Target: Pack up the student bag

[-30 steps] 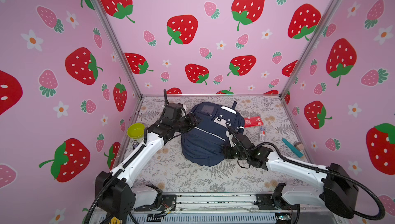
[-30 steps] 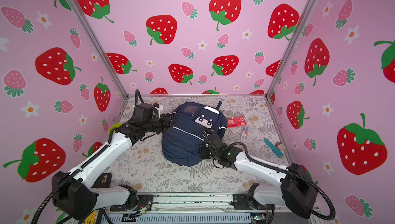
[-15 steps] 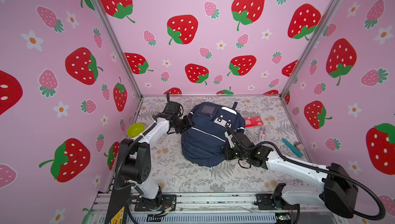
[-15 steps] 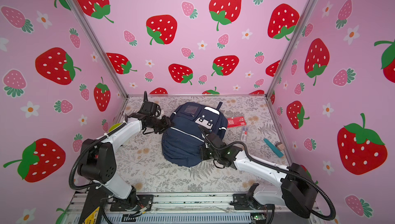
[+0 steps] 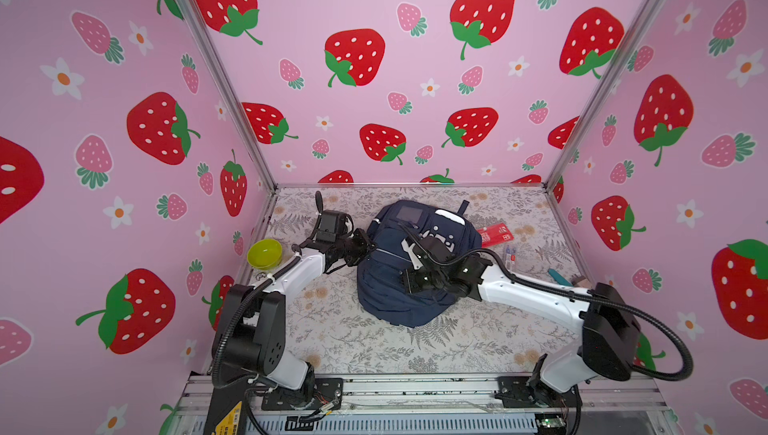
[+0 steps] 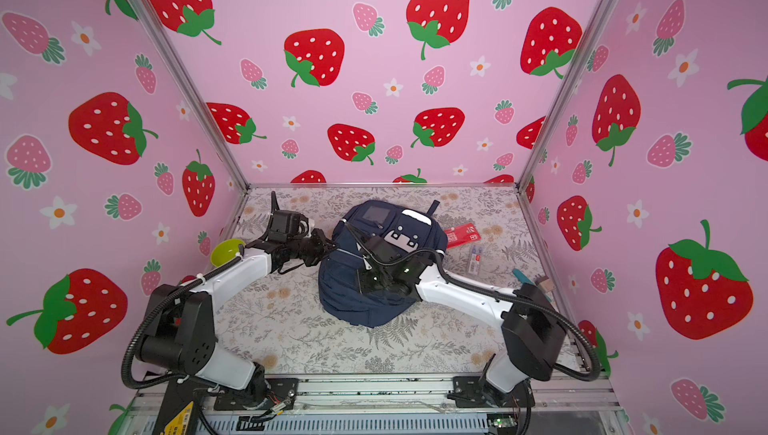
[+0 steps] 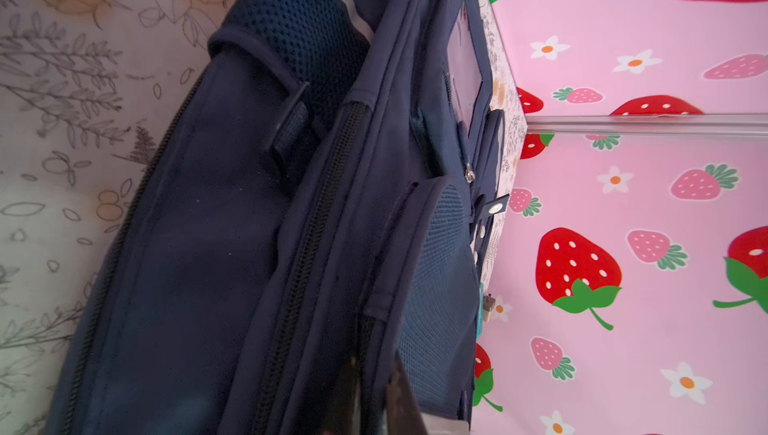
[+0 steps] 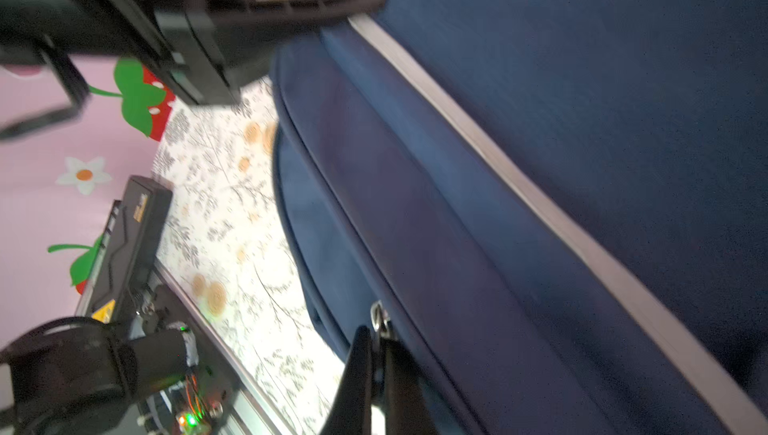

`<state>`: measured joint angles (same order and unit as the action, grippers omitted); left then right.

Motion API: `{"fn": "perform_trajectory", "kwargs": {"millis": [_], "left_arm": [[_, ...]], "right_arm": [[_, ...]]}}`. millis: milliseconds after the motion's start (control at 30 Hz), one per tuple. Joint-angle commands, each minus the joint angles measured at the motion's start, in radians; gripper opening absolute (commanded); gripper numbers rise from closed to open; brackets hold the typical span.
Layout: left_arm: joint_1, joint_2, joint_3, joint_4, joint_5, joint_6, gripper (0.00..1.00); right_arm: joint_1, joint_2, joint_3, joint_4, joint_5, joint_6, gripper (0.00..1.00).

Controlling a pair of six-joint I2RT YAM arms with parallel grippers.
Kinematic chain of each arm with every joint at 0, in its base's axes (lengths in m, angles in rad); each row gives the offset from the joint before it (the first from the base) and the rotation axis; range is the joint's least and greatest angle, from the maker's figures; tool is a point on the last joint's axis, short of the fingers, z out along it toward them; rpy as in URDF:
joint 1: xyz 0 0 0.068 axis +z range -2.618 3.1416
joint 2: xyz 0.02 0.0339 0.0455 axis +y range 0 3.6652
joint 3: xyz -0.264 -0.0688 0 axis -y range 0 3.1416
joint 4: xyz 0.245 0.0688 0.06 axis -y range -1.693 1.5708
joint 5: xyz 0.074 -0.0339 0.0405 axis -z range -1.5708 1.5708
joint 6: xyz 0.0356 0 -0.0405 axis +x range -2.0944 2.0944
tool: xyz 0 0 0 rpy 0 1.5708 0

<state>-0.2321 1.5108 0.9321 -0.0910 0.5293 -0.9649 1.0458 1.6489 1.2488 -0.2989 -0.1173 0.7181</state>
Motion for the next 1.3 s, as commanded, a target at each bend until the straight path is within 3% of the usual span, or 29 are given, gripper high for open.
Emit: {"fn": "perform_trajectory", "kwargs": {"millis": [0, 167, 300, 400, 467, 533, 633, 833, 933, 1033, 1167, 1267], "left_arm": [[-0.018, -0.066, -0.047, 0.135, 0.013, -0.122, 0.00], [-0.081, -0.188, -0.156, 0.156, -0.051, -0.171, 0.00], [-0.102, -0.310, -0.254, 0.102, -0.116, -0.179, 0.00], [-0.103, -0.345, -0.329, 0.135, -0.090, -0.210, 0.01], [-0.101, -0.337, -0.326, 0.135, -0.062, -0.210, 0.30], [-0.102, -0.318, -0.286, 0.101, -0.060, -0.180, 0.48], [-0.102, -0.266, -0.202, 0.077, -0.048, -0.146, 0.56], [-0.104, -0.161, -0.151, 0.191, 0.007, -0.199, 0.57], [-0.106, -0.120, -0.169, 0.252, 0.021, -0.243, 0.57], [-0.106, -0.075, -0.179, 0.332, 0.041, -0.286, 0.48], [-0.117, -0.018, -0.169, 0.470, 0.077, -0.367, 0.26], [-0.126, 0.015, -0.175, 0.584, 0.100, -0.433, 0.00]], "right_arm": [[0.010, 0.155, 0.202, -0.010, -0.082, -0.035, 0.00], [-0.041, 0.324, 0.432, -0.177, -0.075, -0.118, 0.00], [-0.114, 0.203, 0.298, -0.149, -0.080, -0.157, 0.00], [-0.145, 0.086, 0.178, -0.126, -0.140, -0.219, 0.00], [-0.145, 0.013, 0.108, -0.128, -0.160, -0.263, 0.00], [-0.145, -0.038, 0.044, -0.125, -0.180, -0.276, 0.00], [-0.143, -0.075, -0.019, -0.108, -0.196, -0.264, 0.00], [-0.135, -0.101, -0.064, -0.061, -0.182, -0.215, 0.00], [-0.129, -0.103, -0.063, -0.050, -0.168, -0.201, 0.00], [-0.118, -0.100, -0.062, -0.054, -0.146, -0.188, 0.00], [-0.104, -0.094, -0.056, -0.069, -0.090, -0.165, 0.00], [-0.092, -0.093, -0.052, -0.080, -0.039, -0.133, 0.00]]}}
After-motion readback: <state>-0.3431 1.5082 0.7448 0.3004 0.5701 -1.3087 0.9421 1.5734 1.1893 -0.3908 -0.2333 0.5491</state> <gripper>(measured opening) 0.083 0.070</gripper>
